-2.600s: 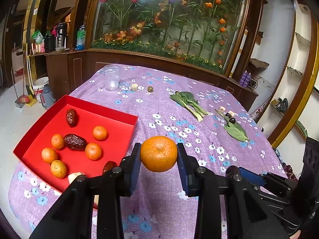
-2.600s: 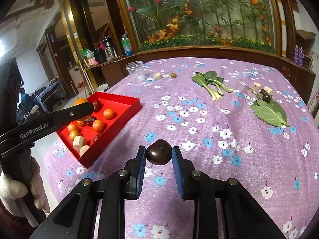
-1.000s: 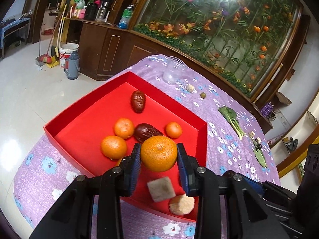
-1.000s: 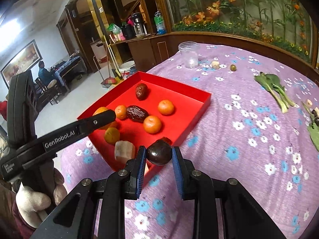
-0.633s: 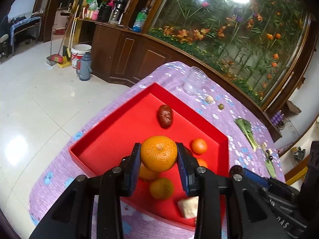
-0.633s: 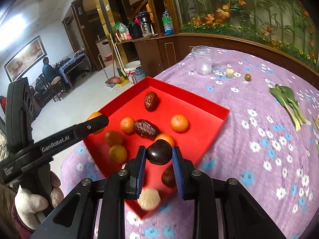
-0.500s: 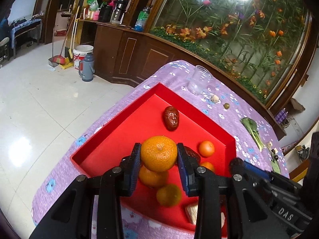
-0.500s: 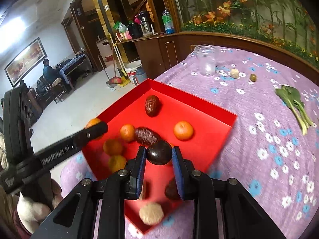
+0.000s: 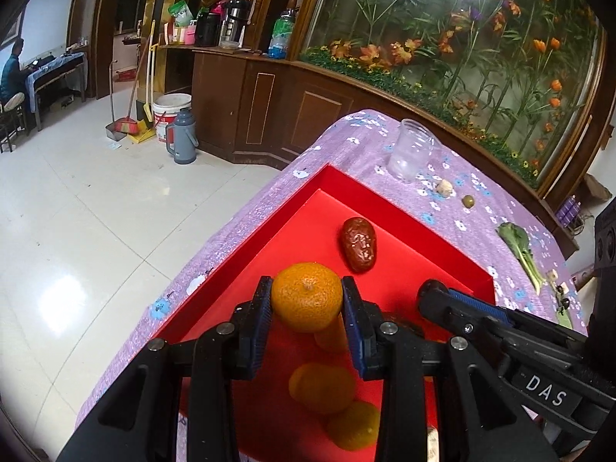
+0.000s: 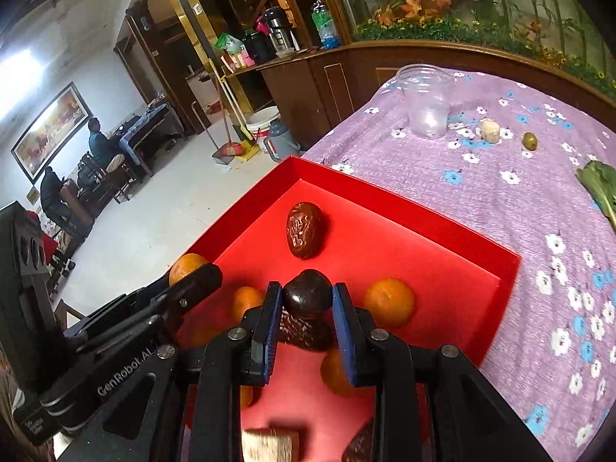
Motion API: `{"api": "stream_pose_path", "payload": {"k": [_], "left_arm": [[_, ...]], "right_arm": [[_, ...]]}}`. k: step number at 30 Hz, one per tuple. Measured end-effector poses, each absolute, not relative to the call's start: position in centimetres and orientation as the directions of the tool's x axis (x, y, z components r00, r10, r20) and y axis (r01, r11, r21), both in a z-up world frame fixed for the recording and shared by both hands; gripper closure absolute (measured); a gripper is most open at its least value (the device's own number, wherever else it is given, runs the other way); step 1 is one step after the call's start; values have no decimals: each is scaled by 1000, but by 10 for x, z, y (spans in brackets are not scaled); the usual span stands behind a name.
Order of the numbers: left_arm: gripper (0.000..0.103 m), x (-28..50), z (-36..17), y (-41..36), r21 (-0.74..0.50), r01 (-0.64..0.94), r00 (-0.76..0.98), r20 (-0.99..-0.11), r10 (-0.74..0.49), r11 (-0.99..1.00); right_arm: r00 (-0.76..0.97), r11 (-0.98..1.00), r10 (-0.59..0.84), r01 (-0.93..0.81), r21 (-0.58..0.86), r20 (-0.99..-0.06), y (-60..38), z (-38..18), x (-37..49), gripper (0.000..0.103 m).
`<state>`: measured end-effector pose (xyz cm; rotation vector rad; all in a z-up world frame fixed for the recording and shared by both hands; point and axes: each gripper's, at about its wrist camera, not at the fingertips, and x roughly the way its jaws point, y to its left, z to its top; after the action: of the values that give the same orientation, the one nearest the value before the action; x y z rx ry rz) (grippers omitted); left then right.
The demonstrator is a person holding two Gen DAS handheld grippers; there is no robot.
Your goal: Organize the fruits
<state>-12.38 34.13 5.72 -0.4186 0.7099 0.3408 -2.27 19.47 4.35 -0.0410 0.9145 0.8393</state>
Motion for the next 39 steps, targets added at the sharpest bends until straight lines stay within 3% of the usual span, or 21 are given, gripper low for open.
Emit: {"api": "stream_pose_path", "payload": {"k": [20,24,27,39], "left_arm": [[68,-112,42,348,-244,-455,680,-716,158,856],[51,-115,42,351,-251,-465,680,-716,161,849],[43,-116,44,350,-254,-464,683,-713,160,849],[34,-128,60,337,-257,-457,698,-697,164,851]], "right_arm": [[277,701,615,-622,350,-738,204,21,-2,72],[280,697,621,-625,351,-732,203,21,-2,72],[288,697,623,-627,349,-728,202,24,-4,71],[317,707,628,-615,350,-711,187,35,-13,67]]}}
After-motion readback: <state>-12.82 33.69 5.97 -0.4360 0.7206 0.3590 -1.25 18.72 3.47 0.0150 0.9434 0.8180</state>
